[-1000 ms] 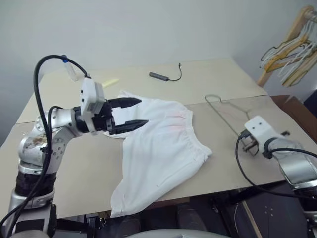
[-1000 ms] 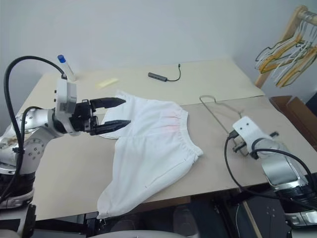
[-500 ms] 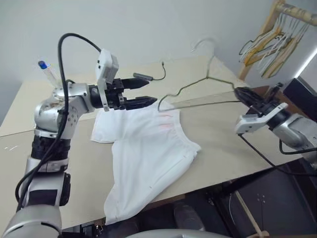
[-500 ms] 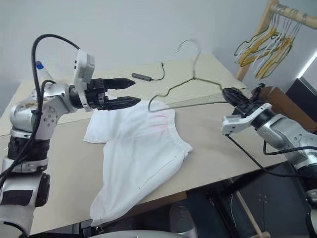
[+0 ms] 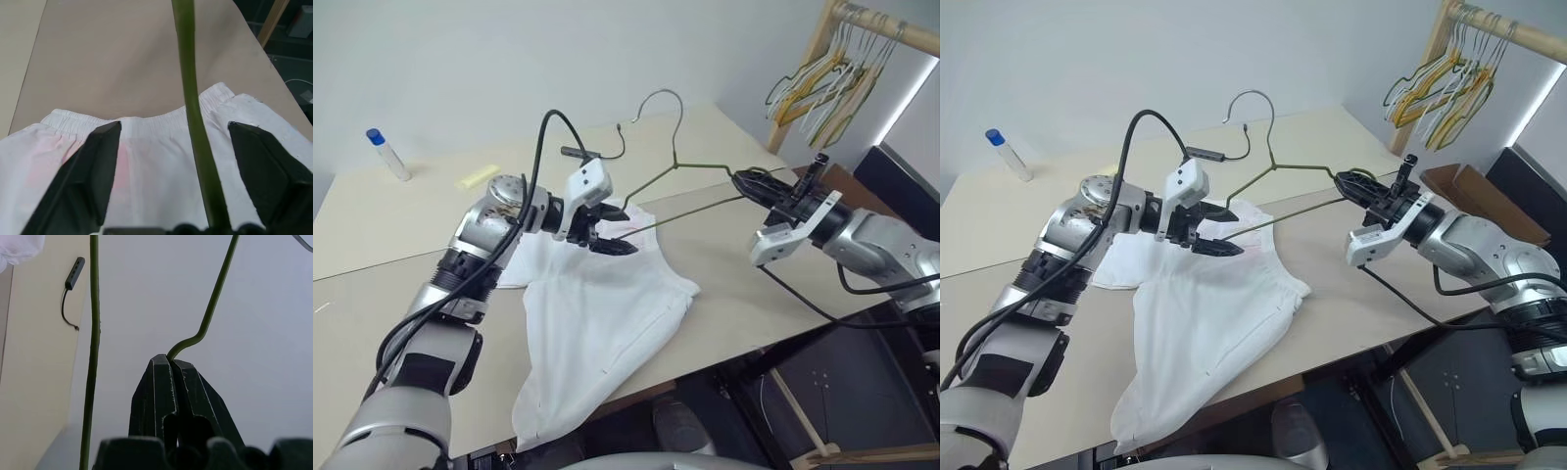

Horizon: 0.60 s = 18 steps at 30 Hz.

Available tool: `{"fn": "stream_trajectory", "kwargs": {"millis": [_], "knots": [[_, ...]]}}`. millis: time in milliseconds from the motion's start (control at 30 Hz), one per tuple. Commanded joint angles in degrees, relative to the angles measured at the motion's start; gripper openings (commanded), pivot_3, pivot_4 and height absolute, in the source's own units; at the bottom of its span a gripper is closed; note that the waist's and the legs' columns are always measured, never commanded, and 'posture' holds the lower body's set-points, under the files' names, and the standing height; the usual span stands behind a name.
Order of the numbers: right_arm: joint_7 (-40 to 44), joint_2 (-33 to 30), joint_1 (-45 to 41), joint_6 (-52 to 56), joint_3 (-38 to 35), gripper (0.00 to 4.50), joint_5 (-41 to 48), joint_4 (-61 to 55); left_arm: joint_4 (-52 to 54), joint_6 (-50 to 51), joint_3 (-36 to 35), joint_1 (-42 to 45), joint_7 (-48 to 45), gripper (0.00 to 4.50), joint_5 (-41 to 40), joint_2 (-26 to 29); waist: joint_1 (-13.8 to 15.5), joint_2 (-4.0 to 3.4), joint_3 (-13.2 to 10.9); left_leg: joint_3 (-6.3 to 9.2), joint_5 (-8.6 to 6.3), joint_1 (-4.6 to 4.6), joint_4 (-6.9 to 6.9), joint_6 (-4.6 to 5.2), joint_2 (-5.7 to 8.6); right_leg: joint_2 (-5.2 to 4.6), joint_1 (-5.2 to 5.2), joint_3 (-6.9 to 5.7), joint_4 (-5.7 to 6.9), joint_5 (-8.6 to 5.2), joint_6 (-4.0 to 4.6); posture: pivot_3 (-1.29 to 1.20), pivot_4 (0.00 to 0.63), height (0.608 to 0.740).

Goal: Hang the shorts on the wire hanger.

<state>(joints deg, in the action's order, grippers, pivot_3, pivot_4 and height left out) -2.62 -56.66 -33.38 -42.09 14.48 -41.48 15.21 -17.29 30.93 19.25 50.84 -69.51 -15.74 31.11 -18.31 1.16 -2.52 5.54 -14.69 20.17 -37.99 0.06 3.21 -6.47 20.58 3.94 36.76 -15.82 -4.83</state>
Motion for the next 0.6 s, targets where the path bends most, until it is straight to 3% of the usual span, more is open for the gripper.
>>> {"fn": "stream_trajectory", "kwargs": {"millis": [33, 300, 467, 600], "knots": [[-0.21, 0.35, -1.89, -0.22, -3.2, 0.0, 0.91, -1.37, 1.04, 0.23, -2.36, 0.92, 0.2, 2.53, 0.18, 0.05, -0.02, 0.0, 0.0, 0.0, 0.0, 0.0, 0.0, 0.0, 0.0, 0.0, 0.0, 0.0, 0.0, -0.01, -0.02, -0.29, 0.0, 0.74], [-0.08, 0.35, -0.21, 0.66, -4.89, 0.0, 0.44, -1.78, 3.54, 2.21, -5.55, -1.53, 0.57, 0.04, -1.06, 2.01, -0.02, 0.0, 0.0, 0.01, 0.0, 0.0, -0.01, 0.0, 0.0, -0.01, 0.0, 0.0, 0.01, 0.02, 0.02, -0.27, 0.0, 0.74], [5.87, 0.01, 2.31, -2.59, -4.61, 1.45, 9.0, -2.75, 6.21, 2.15, -6.22, -3.15, -0.99, 0.0, -1.07, 3.9, 0.12, 0.0, 0.0, 0.02, 0.0, 0.0, -0.02, 0.0, 0.0, -0.01, -0.01, 0.0, 0.03, 0.05, 0.07, -0.25, 0.0, 0.74], [18.79, -1.17, 5.55, -1.64, -4.85, 2.88, 28.78, -6.76, 7.15, 1.49, -6.52, -3.5, -0.7, 0.0, 0.03, 5.49, 0.22, 0.02, -0.01, 0.03, 0.0, 0.01, -0.05, 0.01, 0.0, -0.03, -0.09, -0.02, -0.01, 0.08, 0.1, -0.24, 0.0, 0.74]]}}
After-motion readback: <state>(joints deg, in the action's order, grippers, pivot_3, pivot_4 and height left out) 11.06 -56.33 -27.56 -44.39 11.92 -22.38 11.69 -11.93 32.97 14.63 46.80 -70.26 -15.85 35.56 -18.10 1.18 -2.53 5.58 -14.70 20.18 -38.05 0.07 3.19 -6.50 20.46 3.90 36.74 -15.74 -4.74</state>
